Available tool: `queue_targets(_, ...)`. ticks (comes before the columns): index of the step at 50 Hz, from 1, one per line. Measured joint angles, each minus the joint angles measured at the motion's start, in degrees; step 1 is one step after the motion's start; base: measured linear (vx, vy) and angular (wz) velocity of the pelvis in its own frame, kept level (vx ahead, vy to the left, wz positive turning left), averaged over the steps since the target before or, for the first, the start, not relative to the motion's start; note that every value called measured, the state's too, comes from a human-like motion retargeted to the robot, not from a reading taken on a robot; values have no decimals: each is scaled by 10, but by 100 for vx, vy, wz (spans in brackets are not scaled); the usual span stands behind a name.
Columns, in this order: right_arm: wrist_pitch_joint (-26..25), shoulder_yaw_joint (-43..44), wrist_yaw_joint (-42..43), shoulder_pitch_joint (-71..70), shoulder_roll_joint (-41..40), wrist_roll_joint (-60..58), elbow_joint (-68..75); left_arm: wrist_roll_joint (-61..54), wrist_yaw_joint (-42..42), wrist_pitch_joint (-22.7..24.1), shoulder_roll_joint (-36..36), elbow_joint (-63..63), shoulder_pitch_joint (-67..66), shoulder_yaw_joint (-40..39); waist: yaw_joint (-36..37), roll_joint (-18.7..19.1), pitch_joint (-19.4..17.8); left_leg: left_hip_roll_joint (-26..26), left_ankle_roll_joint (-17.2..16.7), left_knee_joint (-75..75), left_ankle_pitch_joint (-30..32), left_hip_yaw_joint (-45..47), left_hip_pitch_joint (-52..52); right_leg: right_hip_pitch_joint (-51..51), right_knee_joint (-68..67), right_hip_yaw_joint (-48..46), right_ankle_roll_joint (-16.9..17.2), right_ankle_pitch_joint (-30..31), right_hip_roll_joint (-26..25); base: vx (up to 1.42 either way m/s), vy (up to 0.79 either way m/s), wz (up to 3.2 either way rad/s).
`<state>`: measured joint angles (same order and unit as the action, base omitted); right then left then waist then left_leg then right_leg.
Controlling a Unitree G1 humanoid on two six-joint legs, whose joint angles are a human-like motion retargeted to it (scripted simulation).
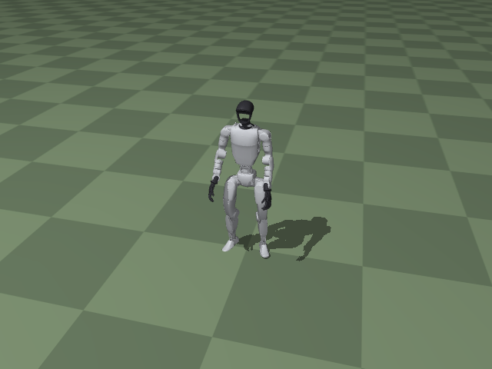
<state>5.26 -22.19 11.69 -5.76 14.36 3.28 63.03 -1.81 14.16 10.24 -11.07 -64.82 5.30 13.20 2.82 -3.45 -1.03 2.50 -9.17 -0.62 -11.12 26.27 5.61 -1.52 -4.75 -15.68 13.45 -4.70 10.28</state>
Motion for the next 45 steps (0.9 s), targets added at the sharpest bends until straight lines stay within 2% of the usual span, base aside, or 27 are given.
queue_targets(45,-6,-2,2,6,-10,18,9,-26,1,-1,-7,-14,-11,13,13,-6,-5,-1,7,1,4,5,-9,15,-2,7,5,10,0,0,0,0)
